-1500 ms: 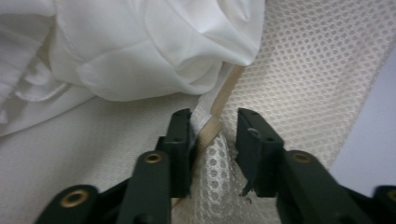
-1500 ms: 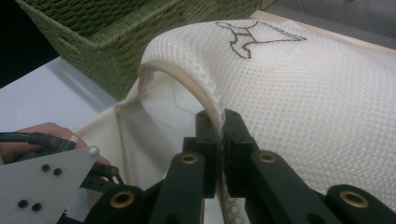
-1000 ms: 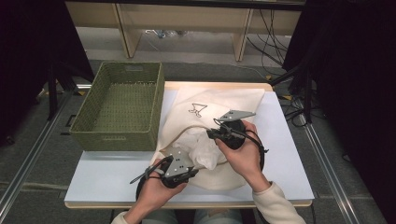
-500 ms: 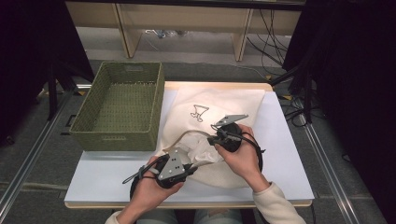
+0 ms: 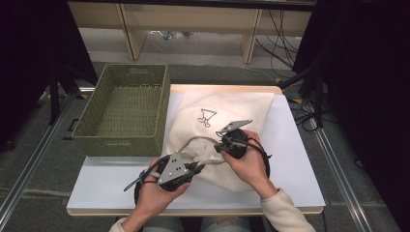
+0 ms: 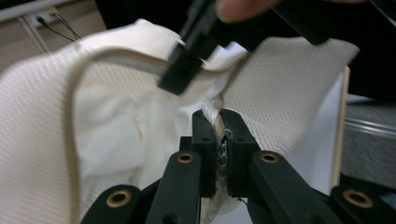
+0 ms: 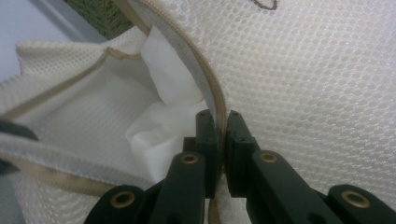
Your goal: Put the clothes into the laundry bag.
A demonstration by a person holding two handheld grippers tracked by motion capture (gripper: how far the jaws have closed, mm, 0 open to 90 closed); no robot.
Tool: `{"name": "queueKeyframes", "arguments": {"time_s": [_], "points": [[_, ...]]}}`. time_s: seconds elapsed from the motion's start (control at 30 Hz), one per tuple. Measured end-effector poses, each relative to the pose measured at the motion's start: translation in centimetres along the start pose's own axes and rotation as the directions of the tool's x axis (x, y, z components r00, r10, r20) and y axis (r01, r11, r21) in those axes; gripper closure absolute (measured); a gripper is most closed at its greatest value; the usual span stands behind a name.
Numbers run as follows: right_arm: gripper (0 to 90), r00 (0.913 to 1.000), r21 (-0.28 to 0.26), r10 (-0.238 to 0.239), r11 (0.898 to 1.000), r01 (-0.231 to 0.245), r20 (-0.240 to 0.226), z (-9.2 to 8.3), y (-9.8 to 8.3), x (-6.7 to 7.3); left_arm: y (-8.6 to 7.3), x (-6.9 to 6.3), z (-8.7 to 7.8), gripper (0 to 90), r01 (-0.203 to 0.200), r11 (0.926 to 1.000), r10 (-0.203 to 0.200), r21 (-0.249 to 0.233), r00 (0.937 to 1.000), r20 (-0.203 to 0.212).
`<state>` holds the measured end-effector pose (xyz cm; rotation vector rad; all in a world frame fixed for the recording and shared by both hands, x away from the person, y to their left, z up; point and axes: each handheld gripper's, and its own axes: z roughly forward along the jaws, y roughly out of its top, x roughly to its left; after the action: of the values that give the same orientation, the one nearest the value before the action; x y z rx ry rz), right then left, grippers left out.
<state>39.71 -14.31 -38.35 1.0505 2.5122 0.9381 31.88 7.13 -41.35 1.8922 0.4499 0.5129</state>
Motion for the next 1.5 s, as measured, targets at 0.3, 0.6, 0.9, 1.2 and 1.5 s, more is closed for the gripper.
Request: {"name": "queueKeyframes", "arguments": {"time_s": [0.3,0.6,0.9,1.2,1.5], "points": [[86.8,0.9994,0.163,0.021,0.986,-0.025,0.029,1.8,-0.8,0.1,1.5,-0.2,-0.5,85.0,-0.017,0.9976,0.014,-0.066,0.9994,-0.032],[87.2,0.9994,-0.005,0.033,0.999,-0.033,0.003,-0.1,-0.1,0.1,0.2,0.5,0.7,81.9,-0.013,0.9988,0.016,0.046,0.9985,-0.052],[84.4,0.9998,0.012,0.009,1.0,-0.009,-0.016,-0.9,0.1,0.4,-0.9,1.1,2.8,78.5,0.015,0.9963,-0.009,0.084,0.9981,-0.061],[79.8,0.9999,0.022,0.006,1.0,-0.006,-0.011,-0.6,0.1,0.4,-0.9,1.2,1.3,75.3,0.014,0.997,-0.006,0.076,0.9946,-0.104],[64.7,0.9968,-0.069,-0.025,0.997,0.02,-0.076,-2.1,0.8,0.8,-1.3,1.4,1.4,60.2,0.037,0.9934,-0.029,0.108,0.9966,-0.078]]}}
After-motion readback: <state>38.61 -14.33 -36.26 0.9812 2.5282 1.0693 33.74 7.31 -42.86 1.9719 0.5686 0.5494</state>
